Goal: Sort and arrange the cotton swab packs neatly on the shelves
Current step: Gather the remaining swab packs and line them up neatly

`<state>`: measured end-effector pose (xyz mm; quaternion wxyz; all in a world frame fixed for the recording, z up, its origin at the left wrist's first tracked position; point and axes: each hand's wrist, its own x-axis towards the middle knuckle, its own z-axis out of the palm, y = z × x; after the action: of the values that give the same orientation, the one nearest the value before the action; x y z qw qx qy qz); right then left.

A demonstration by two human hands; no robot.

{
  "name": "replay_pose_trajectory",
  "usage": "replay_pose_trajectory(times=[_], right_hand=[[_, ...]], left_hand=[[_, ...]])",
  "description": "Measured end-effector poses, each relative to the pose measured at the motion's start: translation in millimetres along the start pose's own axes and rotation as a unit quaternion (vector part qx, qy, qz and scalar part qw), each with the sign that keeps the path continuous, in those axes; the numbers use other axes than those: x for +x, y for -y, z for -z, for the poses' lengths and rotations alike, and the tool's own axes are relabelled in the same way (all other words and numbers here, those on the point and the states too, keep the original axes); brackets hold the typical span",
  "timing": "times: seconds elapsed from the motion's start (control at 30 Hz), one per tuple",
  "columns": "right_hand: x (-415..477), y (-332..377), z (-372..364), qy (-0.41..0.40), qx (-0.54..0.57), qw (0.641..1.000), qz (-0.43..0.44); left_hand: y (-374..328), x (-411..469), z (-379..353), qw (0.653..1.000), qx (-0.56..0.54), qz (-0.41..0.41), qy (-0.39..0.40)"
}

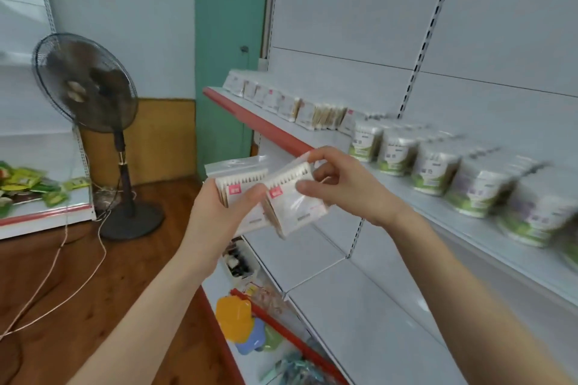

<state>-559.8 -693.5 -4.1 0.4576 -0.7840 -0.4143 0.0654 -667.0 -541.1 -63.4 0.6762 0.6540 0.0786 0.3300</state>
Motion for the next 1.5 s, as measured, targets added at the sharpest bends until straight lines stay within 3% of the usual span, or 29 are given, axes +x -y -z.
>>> replay_pose_trajectory(times=[0.17,0.37,0.6,0.73,0.97,1.03,1.5], right_hand=[[94,-15,1,-0.146,0.102,0.983,-0.041],[175,-36,-9,-0.197,0.005,0.98,-0.038],[214,-49,18,-0.275,-0.141,0.944,-0.116],[224,-47,30,-0.336,-0.231,0.888,-0.211],[237,-32,72,-0.328,-0.403,0.771,-0.369],[248,-38,85,-0.307,-0.421,0.752,-0.404],[296,-108,114,-0.24,-0.438,0.733,-0.462]], left_hand=[[20,87,24,0.999,-0.006,0.033,-0.014],[50,171,48,0.998,-0.027,0.059,0.001],[74,276,40,0.98,-0.073,0.08,0.166],[80,320,31,0.959,-0.086,0.094,0.254],[95,348,15,0.922,-0.109,0.123,0.351],[97,353,10,0.913,-0.118,0.13,0.369],[103,385,-7,0.897,-0.167,0.113,0.394]])
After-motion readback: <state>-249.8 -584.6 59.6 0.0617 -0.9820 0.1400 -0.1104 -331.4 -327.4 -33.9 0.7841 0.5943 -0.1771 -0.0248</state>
